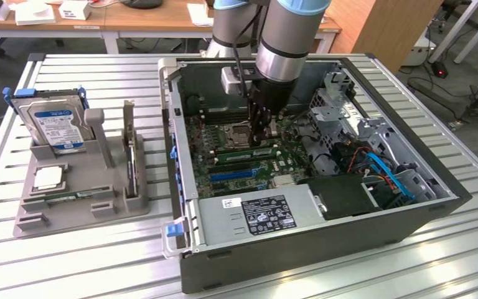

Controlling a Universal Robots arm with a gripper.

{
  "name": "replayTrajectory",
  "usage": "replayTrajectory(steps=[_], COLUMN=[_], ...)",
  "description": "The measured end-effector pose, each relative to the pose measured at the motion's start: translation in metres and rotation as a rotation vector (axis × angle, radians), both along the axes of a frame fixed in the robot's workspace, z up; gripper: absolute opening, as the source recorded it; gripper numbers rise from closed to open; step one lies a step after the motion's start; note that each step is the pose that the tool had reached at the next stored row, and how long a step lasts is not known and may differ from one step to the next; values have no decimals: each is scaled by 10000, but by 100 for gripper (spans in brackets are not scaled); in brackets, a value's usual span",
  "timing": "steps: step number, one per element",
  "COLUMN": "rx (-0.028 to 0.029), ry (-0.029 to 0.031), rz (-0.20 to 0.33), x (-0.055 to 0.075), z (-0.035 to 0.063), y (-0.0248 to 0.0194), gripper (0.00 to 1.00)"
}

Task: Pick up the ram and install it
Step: 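Press down the ram until it locks into place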

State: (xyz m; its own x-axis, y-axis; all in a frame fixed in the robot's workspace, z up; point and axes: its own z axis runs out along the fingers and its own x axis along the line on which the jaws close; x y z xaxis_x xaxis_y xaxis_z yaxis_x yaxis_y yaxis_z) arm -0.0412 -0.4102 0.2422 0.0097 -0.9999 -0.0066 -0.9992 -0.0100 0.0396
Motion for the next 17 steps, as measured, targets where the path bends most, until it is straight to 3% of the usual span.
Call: replayTrajectory(steps=[11,17], rx=[0,0], ry=[0,6], rz=[1,1], x=[5,93], z=[0,0], y=[0,-1], gripper=[9,9])
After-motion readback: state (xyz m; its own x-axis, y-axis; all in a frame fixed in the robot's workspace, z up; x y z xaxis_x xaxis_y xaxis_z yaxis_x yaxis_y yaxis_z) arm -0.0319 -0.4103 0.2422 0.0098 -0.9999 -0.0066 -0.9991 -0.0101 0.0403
